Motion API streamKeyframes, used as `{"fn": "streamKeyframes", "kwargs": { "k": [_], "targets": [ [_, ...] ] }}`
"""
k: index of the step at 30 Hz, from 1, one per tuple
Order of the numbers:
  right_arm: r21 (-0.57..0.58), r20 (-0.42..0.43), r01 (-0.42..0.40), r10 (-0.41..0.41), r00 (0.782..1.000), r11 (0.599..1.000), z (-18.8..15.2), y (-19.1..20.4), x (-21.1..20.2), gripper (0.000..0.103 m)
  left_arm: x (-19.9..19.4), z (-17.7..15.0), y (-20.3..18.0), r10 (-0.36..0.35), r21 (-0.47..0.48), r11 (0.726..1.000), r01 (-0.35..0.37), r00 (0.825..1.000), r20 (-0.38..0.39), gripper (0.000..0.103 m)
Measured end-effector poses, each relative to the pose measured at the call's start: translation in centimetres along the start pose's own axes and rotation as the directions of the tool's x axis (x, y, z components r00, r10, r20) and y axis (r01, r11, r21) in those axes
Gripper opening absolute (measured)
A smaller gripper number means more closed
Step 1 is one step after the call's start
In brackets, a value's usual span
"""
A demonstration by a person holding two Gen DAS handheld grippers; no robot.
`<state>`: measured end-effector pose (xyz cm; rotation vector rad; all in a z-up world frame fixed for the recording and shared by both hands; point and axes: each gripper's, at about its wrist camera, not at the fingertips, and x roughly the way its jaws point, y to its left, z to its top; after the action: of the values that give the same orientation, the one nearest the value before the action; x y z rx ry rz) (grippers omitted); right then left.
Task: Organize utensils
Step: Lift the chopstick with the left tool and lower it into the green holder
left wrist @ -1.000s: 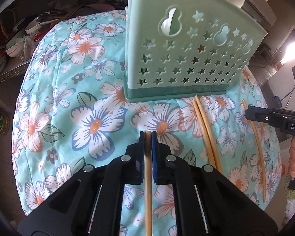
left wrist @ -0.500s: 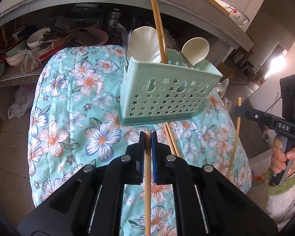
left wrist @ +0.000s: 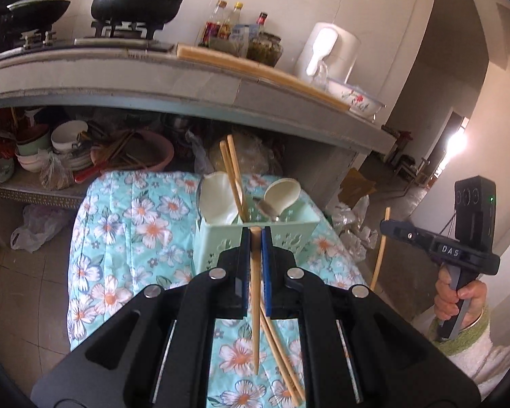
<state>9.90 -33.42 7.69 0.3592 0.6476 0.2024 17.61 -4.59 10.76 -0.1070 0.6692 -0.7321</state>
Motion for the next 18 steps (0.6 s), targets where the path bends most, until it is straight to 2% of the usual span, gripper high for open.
{"fn": "streamKeyframes", "kwargs": {
  "k": [3, 5, 7, 11, 14, 18],
  "targets": [
    [0.007, 0.019, -0.002, 0.002, 1.0, 1.0, 0.4, 0.0, -0.5, 0.007, -1.4, 1.9, -0.6, 0.001, 0.004, 1.0, -0.001, 0.993, 0.117, 0.006],
    [0.015, 0.025, -0.006, 0.006, 1.0, 1.0, 0.4, 0.0, -0.6, 0.007, -2.2, 3.4, -0.9, -0.009, -0.006, 1.0, 0.01, 0.982, 0.19, 0.006],
    [0.02, 0.028, -0.009, 0.008, 1.0, 1.0, 0.4, 0.0, -0.6, 0.007, -2.5, 4.7, -1.1, -0.014, -0.017, 1.0, 0.019, 0.968, 0.25, 0.006],
    [0.025, 0.024, -0.011, 0.011, 1.0, 1.0, 0.2, -0.1, -0.6, 0.007, -2.7, 7.2, -1.9, -0.004, -0.017, 1.0, 0.011, 0.929, 0.369, 0.006],
    [0.03, 0.023, -0.012, 0.011, 1.0, 0.999, 0.1, -0.3, -0.6, 0.007, -2.0, 8.7, -2.4, 0.016, -0.012, 1.0, -0.012, 0.904, 0.427, 0.006],
    [0.037, 0.023, -0.009, 0.008, 1.0, 0.999, 0.2, -0.7, -0.7, 0.007, -0.5, 10.1, -2.7, 0.048, -0.005, 0.999, -0.051, 0.886, 0.461, 0.006]
  ]
}}
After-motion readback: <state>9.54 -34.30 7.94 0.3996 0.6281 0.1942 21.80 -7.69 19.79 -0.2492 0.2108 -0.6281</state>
